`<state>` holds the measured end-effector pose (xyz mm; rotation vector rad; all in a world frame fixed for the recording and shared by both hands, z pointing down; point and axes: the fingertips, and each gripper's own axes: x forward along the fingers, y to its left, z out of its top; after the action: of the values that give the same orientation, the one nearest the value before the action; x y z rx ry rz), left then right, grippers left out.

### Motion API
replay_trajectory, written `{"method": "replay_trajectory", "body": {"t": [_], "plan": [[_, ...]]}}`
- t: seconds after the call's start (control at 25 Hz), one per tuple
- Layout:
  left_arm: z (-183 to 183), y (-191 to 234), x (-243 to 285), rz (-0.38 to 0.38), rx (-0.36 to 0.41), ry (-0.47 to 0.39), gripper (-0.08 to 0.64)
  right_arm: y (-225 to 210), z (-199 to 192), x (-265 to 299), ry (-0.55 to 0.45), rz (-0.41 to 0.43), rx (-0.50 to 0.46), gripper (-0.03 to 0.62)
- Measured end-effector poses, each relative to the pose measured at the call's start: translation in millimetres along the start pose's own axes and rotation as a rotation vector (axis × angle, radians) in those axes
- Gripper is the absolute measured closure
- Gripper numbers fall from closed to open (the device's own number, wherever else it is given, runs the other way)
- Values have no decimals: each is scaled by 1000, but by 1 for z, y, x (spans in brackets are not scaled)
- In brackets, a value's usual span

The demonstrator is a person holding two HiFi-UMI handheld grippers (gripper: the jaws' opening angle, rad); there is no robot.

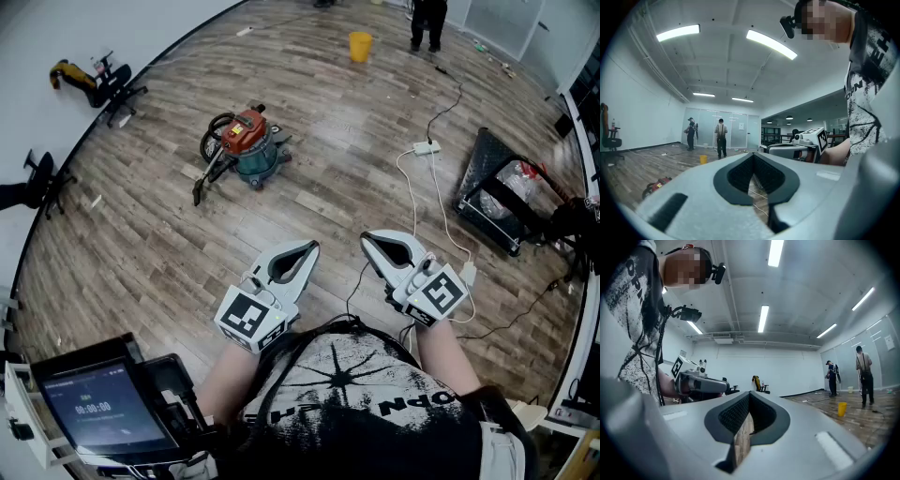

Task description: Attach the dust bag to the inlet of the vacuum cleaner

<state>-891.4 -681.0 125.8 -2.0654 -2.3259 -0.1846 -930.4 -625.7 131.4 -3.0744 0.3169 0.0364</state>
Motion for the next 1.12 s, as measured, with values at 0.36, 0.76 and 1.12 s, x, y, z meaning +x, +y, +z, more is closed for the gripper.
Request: {"method": "replay_trajectory", "body": {"t": [0.36, 0.76, 1.12], "plan": [[1, -3, -1, -9, 2, 6, 568, 3, 2, -4, 0, 4, -3, 592], [-4, -12, -6, -14, 24, 23, 568, 11, 0, -11, -14, 45, 42, 591], [-4, 1, -4, -3, 7, 47, 568, 2, -4, -5, 6, 40, 27, 591]]}}
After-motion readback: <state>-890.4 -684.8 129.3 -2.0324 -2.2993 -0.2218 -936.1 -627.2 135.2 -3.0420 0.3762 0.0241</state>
